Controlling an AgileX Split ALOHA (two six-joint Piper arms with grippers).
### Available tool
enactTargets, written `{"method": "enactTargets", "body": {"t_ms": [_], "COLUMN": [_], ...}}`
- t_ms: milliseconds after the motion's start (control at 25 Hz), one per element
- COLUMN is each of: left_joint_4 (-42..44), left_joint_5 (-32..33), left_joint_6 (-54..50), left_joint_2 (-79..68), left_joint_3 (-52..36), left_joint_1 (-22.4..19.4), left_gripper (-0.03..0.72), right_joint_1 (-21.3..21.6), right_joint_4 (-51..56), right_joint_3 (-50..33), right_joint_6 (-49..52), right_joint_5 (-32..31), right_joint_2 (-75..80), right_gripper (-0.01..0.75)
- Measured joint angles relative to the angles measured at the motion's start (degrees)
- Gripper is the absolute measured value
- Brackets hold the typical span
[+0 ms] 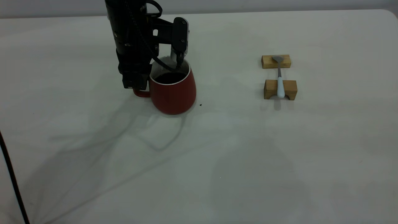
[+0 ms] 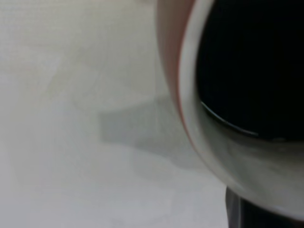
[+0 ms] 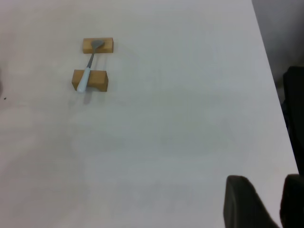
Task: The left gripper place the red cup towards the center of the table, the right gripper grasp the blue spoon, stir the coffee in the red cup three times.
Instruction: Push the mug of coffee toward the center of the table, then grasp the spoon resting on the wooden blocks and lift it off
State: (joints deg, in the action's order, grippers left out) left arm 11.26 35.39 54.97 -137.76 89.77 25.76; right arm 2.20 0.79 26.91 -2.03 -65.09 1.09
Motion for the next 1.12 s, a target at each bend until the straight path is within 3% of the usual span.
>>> {"method": "enactTargets", "body": {"t_ms": [120, 360, 480, 640, 840, 1120], "left_joint_4": [0.0, 0.0, 0.0, -0.2, -0.4, -0.5], "left_joint_5": [0.0, 1.2, 6.1, 16.0, 31.5, 31.5], "left_joint_6": [0.0, -0.2, -2.3, -7.6, -17.0, -37.5], "left_joint_2": [0.0, 0.0, 0.0, 1.8, 7.2, 17.5], "left_joint_3": [0.0, 1.1, 4.2, 11.3, 22.6, 26.0], "left_joint_1": [0.0, 0.0, 0.0, 0.0, 0.0, 0.0], "left_gripper": [0.267, 0.588, 0.673, 0.655, 0.545, 0.394], "right_joint_1": [0.0, 0.0, 0.0, 0.0, 0.0, 0.0], "right_joint_4": [0.0, 0.0, 0.0, 0.0, 0.0, 0.0], "right_joint_3": [0.0, 0.0, 0.0, 0.0, 0.0, 0.0], "right_joint_6": [0.0, 0.0, 0.0, 0.0, 0.0, 0.0], "right_joint_5": [0.0, 0.0, 0.0, 0.0, 0.0, 0.0], "right_joint_2": [0.0, 0.0, 0.0, 0.0, 0.0, 0.0], "right_gripper": [0.237, 0.237, 0.237, 0.237, 0.237, 0.237]}}
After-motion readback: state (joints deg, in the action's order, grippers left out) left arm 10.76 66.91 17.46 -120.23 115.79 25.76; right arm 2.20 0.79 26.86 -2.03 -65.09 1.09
